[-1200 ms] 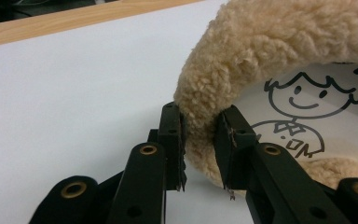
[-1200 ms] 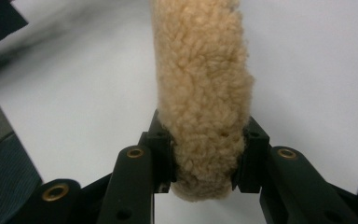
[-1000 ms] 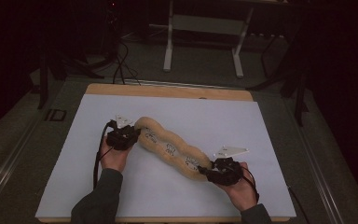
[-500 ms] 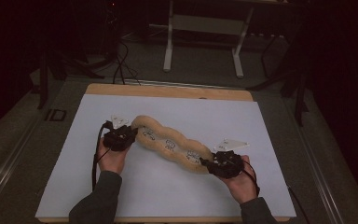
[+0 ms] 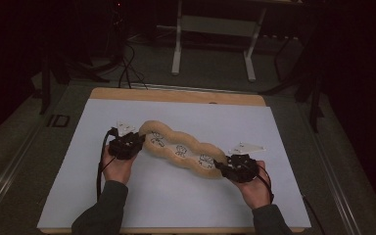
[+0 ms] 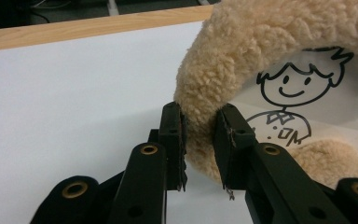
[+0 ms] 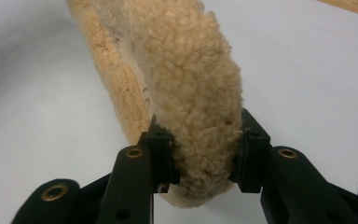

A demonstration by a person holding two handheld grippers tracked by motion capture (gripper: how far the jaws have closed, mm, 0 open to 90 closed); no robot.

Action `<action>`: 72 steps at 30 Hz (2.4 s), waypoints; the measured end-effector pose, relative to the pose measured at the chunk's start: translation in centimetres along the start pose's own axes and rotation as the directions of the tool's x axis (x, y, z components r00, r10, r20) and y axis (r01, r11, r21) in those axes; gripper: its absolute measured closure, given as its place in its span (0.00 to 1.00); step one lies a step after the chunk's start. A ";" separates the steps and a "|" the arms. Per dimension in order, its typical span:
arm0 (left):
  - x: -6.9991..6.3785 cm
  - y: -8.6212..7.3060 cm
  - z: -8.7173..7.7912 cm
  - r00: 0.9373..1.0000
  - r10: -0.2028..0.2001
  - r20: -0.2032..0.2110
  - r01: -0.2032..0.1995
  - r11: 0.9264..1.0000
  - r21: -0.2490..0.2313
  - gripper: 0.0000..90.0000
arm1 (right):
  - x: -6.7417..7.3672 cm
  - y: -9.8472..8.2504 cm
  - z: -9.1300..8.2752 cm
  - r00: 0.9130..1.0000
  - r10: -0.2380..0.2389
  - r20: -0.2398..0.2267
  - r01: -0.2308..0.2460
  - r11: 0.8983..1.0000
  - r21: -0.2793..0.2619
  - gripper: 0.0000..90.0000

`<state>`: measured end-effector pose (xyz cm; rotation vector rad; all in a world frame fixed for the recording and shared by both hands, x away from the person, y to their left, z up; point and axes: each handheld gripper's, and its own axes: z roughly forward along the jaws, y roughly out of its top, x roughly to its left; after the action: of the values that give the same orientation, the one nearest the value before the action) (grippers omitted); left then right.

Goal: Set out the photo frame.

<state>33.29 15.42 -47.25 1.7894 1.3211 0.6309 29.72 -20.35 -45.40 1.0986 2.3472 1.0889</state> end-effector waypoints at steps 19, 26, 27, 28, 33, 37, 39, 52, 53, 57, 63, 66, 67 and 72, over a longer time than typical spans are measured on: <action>0.2 -0.8 -0.4 1.000 -0.020 0.000 0.020 1.000 0.003 0.83 | -0.9 0.7 1.1 0.999 -0.010 0.050 0.009 1.000 0.015 0.72; 0.3 -1.3 -0.4 0.999 -0.037 -0.012 0.037 0.999 -0.004 0.84 | -1.2 1.2 1.6 0.999 -0.023 0.044 0.022 0.999 0.026 0.72; 0.3 -1.4 -0.4 0.999 -0.038 -0.014 0.038 0.999 -0.001 0.84 | -1.3 1.2 1.7 0.999 -0.021 0.045 0.020 0.999 0.027 0.71; 0.3 -1.4 -0.4 0.999 -0.038 -0.014 0.038 0.999 -0.001 0.84 | -1.4 1.2 1.9 0.999 -0.022 0.045 0.021 0.999 0.026 0.71; 0.1 -2.3 0.0 0.999 -0.042 -0.023 0.042 0.999 0.013 0.84 | -1.8 1.0 2.5 0.999 -0.019 0.047 0.017 0.999 0.036 0.70; 0.0 -2.6 0.1 0.999 -0.042 -0.024 0.043 0.999 0.022 0.84 | -2.0 0.9 2.9 0.999 -0.017 0.051 0.015 0.999 0.041 0.70; 0.0 -2.8 0.2 0.999 -0.042 -0.027 0.043 0.999 0.028 0.84 | -2.2 0.9 3.1 0.998 -0.018 0.056 0.016 0.999 0.046 0.69; -0.4 -3.8 0.1 0.998 -0.054 -0.030 0.056 0.998 0.042 0.84 | -2.9 0.8 3.8 0.999 0.008 0.052 -0.011 0.999 0.041 0.66; -0.4 -3.9 0.1 0.998 -0.056 -0.032 0.057 0.998 0.041 0.84 | -2.9 0.8 3.8 0.999 0.008 0.052 -0.011 0.999 0.041 0.66; -0.5 -3.9 -0.2 0.998 -0.055 -0.029 0.055 0.998 0.032 0.84 | -3.1 0.5 4.0 0.997 0.064 0.050 -0.065 0.998 0.018 0.62; -0.6 -3.9 -0.4 0.998 -0.049 -0.030 0.050 0.998 0.026 0.84 | -3.5 -0.2 4.5 0.990 0.140 0.026 -0.140 0.990 0.004 0.56; -0.6 -4.0 -0.4 0.998 -0.051 -0.028 0.052 0.998 0.027 0.84 | -3.7 -0.5 4.6 0.987 0.157 0.019 -0.157 0.988 0.008 0.54; -0.6 -4.0 -0.4 0.998 -0.052 -0.027 0.052 0.998 0.028 0.84 | -3.9 -0.8 4.8 0.982 0.188 0.002 -0.188 0.982 0.005 0.52; -0.5 -4.1 -0.5 0.998 -0.051 -0.025 0.052 0.998 0.036 0.84 | -4.3 -1.7 5.3 0.970 0.241 -0.027 -0.240 0.970 0.035 0.54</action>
<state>30.55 15.57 -50.34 1.7761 1.3980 0.6054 34.64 -21.71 -50.23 1.4177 2.3063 1.1607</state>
